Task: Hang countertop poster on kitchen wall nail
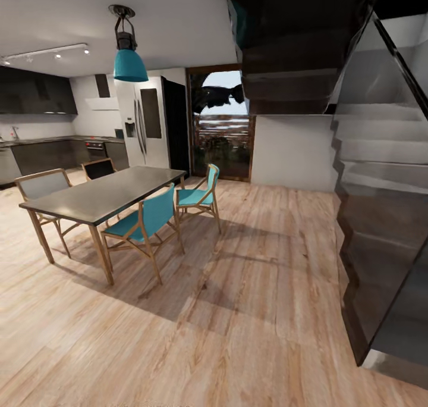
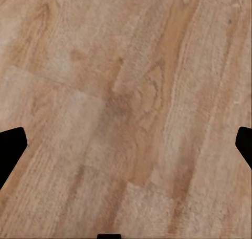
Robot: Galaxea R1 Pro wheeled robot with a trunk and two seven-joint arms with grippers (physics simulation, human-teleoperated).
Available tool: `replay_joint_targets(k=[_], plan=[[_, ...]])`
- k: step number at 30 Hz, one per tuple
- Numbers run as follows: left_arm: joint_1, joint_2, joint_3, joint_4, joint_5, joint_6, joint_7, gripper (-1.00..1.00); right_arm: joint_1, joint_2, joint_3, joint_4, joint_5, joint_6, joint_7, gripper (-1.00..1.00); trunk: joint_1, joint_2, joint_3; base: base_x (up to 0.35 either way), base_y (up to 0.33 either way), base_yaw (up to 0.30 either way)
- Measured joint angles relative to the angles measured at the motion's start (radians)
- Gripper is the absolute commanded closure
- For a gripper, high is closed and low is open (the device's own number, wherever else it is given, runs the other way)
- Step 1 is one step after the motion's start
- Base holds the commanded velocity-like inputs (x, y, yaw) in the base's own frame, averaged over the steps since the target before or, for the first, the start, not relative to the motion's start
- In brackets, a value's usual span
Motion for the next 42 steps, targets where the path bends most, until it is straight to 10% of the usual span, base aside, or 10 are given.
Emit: replay_joint_targets(k=[42], plan=[[0.000,0.000,0.024,-0.002,0.001,0.000,-0.001,-1.00,0.000,0.003,0.001,0.002,0.000,0.000,-0.003,-1.00,0.000,0.000,0.000,0.069,0.288,0.290]])
